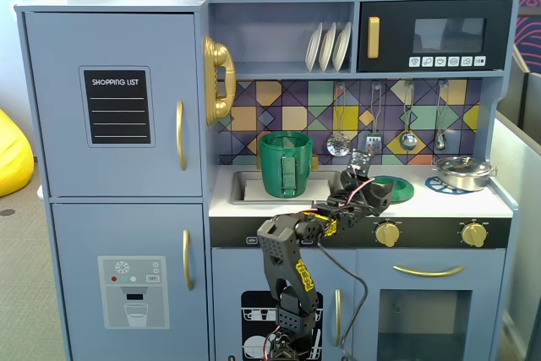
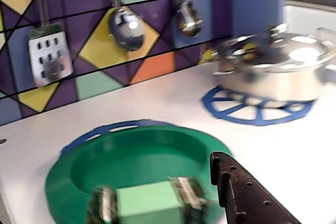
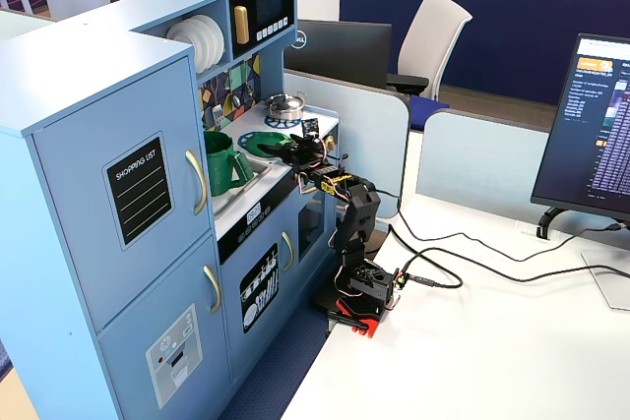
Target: Take off the lid from the green recipient and place it on the counter
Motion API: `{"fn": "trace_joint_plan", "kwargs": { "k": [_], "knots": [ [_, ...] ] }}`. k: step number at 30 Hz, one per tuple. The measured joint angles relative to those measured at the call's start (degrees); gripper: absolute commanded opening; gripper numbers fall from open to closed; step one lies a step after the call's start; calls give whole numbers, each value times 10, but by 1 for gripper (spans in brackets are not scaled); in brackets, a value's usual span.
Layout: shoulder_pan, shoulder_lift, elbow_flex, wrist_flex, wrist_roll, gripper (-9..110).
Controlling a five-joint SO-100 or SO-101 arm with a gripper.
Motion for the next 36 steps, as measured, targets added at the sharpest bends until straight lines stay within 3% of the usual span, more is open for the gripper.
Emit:
{"fn": "trace_joint_plan", "kwargs": {
  "k": [10,20,29,36],
  "knots": [
    [2,250,154,87,-11,43],
    [-48,363,265,35,-24,36],
    [-96,438,213,255,-26,30],
    [-141,496,154,506,-64,21]
  ]
}}
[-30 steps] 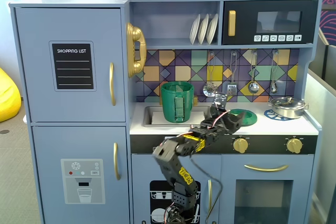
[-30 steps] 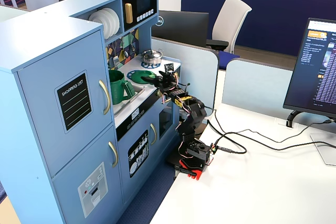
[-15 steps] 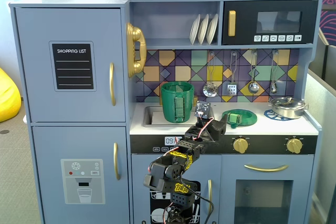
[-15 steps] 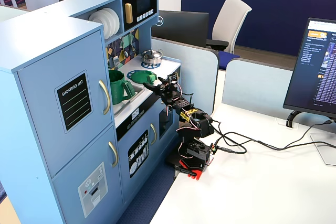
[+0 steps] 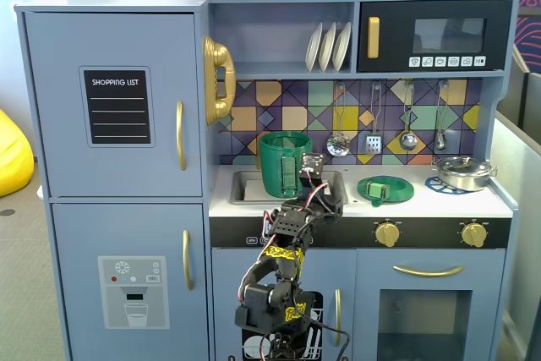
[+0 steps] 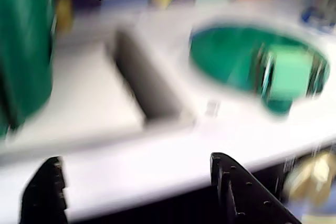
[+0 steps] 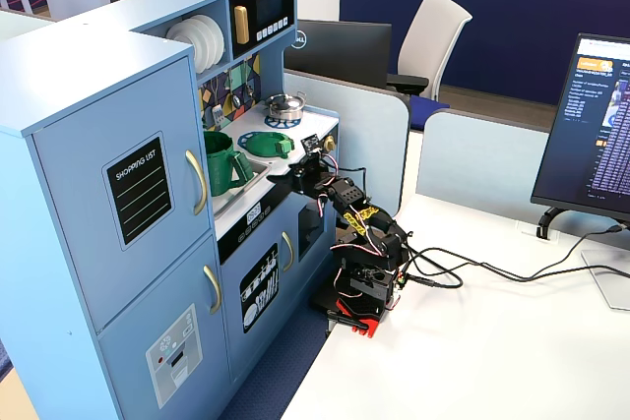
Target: Take off the lid from the green recipient and place it on the counter
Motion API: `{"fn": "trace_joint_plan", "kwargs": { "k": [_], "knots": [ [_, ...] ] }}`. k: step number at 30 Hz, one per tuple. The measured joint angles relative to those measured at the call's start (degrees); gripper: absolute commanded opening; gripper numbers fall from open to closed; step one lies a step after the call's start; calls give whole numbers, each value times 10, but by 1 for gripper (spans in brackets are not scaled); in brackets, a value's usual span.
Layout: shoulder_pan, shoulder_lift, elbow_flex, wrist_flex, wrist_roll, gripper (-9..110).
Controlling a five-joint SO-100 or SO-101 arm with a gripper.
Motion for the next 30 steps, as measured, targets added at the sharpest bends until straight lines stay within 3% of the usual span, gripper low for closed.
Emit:
{"fn": "trace_joint_plan", "kwargs": {
  "k": [7,17,30],
  "knots": [
    [-70,63,-31,275,-24,11],
    [-127,156,142,371,6,4],
    [-179,206,305,481,54,5]
  ]
}}
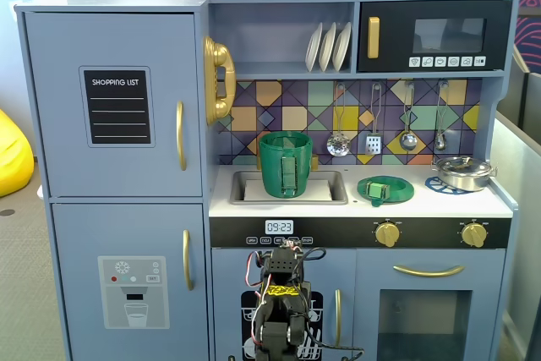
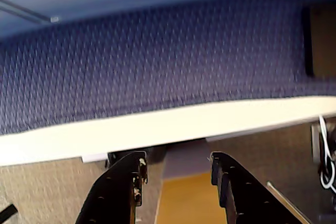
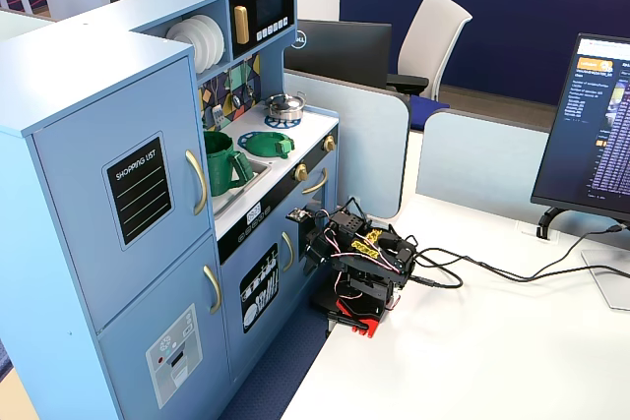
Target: Take off the lid from the green recipient and place it on the counter
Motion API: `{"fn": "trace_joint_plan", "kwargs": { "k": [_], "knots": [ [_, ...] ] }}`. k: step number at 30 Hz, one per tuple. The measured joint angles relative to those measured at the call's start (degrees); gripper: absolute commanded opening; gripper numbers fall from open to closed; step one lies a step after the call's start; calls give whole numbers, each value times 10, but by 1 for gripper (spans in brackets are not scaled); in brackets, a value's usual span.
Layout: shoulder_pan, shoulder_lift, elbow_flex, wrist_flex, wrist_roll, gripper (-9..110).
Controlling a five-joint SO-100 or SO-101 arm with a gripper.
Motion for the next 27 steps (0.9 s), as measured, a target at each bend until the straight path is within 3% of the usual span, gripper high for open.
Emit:
{"fn": "trace_joint_plan", "kwargs": {
  "k": [27],
  "knots": [
    [-33,4,-6,37,24,5]
  ]
}}
